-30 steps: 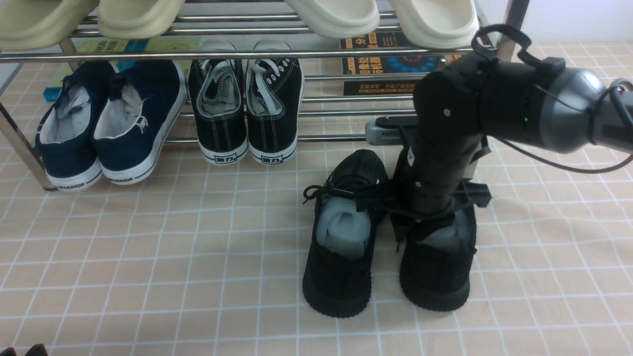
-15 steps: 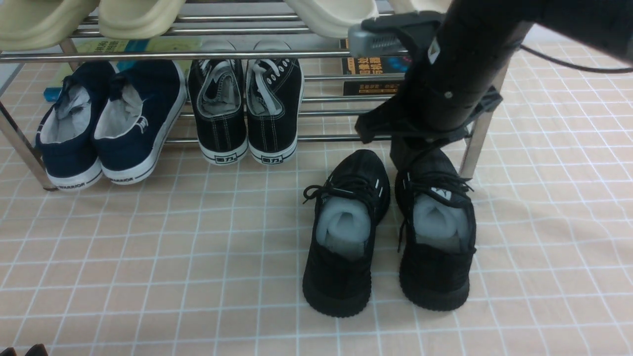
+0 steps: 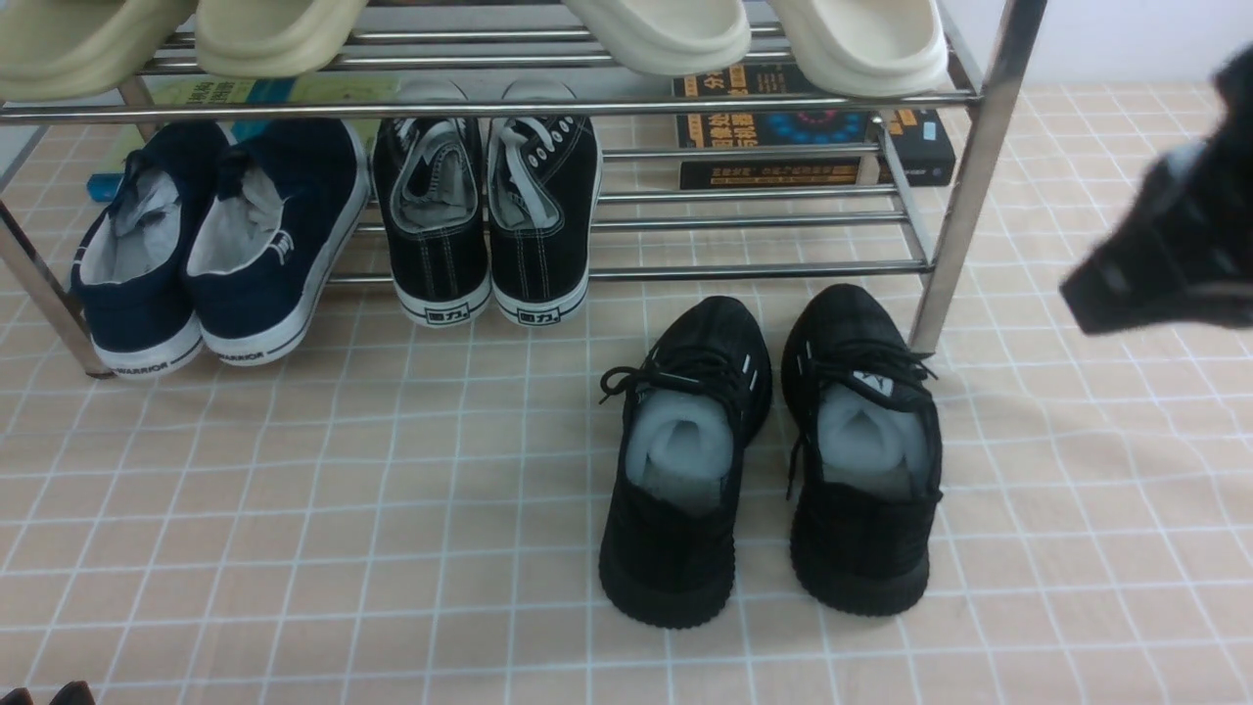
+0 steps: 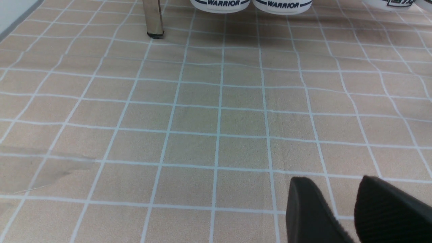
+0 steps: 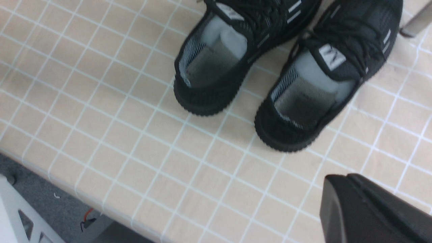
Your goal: Take the shoes off the shelf from the light coffee tablecloth by hand.
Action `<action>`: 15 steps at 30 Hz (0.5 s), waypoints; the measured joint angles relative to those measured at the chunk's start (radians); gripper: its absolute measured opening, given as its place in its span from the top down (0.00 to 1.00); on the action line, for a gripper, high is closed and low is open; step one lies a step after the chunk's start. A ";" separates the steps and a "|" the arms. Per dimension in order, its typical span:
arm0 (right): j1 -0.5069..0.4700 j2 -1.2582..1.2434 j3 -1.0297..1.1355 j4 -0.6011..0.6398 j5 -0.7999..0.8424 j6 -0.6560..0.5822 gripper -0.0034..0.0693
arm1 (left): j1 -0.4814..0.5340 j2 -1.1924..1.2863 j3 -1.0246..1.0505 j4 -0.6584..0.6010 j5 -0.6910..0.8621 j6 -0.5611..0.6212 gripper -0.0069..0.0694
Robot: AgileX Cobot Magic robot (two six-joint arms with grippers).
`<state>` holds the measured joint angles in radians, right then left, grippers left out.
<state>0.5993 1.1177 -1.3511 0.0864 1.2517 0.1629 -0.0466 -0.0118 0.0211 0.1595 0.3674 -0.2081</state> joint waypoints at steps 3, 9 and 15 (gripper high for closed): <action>0.000 -0.147 0.158 -0.001 -0.065 -0.021 0.97 | 0.000 0.000 0.000 0.000 0.000 0.000 0.59; 0.000 -0.431 0.574 0.008 -0.562 -0.023 0.97 | 0.000 0.000 0.000 0.000 0.000 0.000 0.59; 0.000 -0.552 0.877 0.019 -1.046 -0.023 0.97 | 0.000 0.000 0.000 0.000 0.000 0.000 0.59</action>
<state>0.5993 0.5659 -0.4738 0.1056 0.2052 0.1404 -0.0466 -0.0118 0.0211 0.1595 0.3674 -0.2081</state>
